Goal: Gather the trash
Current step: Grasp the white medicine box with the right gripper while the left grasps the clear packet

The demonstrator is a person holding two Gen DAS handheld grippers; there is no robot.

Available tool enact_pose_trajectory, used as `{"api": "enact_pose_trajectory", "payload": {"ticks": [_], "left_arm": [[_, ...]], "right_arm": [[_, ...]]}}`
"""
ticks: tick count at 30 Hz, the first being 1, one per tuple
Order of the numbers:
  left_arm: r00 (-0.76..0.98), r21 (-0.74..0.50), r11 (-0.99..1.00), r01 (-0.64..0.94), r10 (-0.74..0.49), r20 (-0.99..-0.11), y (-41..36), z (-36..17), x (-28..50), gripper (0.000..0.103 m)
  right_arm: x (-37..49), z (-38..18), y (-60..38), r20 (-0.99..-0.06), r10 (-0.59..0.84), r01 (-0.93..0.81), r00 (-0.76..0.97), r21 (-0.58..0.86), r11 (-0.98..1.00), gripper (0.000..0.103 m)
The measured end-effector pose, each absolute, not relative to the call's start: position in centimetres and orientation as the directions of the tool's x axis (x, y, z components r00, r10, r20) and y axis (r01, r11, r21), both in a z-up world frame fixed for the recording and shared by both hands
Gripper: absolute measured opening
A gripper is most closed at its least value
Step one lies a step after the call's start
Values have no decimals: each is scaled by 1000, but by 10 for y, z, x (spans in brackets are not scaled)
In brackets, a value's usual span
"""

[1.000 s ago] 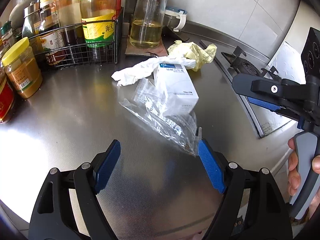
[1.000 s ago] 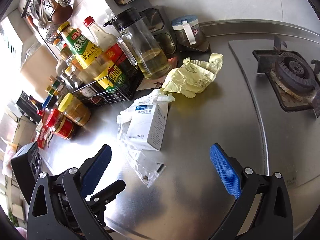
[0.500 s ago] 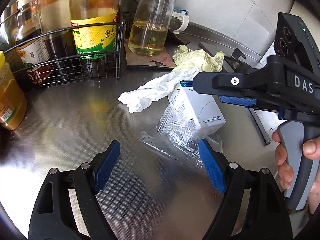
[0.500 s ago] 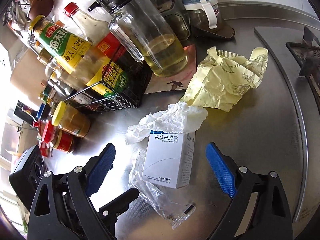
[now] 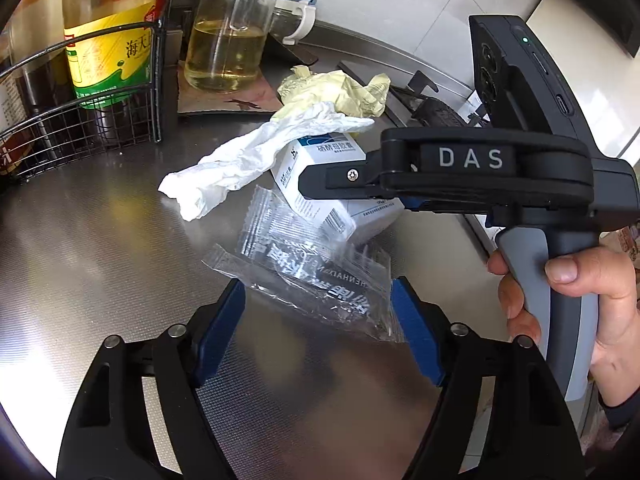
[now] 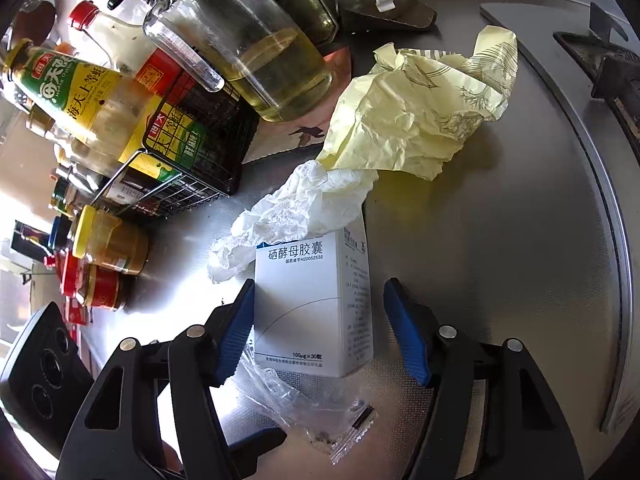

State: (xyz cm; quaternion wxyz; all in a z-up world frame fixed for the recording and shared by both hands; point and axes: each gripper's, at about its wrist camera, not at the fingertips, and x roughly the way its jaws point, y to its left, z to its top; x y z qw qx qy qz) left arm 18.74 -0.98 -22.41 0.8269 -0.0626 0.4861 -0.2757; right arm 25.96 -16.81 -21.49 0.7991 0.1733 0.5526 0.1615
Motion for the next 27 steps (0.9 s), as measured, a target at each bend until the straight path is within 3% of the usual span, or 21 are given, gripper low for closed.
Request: {"api": "enact_pose_trajectory", "payload": {"ticks": [3, 5, 8, 14, 23, 27], "left_arm": [[353, -396, 826, 402, -538, -766, -17, -229, 189, 40], [343, -408, 820, 402, -548, -763, -21, -231, 189, 33], [330, -427, 808, 405, -565, -756, -26, -233, 186, 9], [359, -429, 815, 390, -563, -744, -35, -229, 178, 0], [341, -392, 825, 407, -535, -773, -57, -221, 152, 0], [329, -371, 833, 411, -515, -792, -62, -223, 141, 5]], "right_arm": [[257, -215, -172, -827, 450, -69, 338, 454, 888, 56], [254, -213, -177, -827, 444, -68, 344, 450, 891, 55], [249, -211, -187, -828, 437, -60, 351, 446, 893, 53], [233, -207, -210, -827, 432, -59, 359, 442, 895, 52], [196, -206, -230, -811, 473, -87, 344, 474, 876, 52], [182, -204, -230, -811, 476, -100, 340, 472, 876, 52]]}}
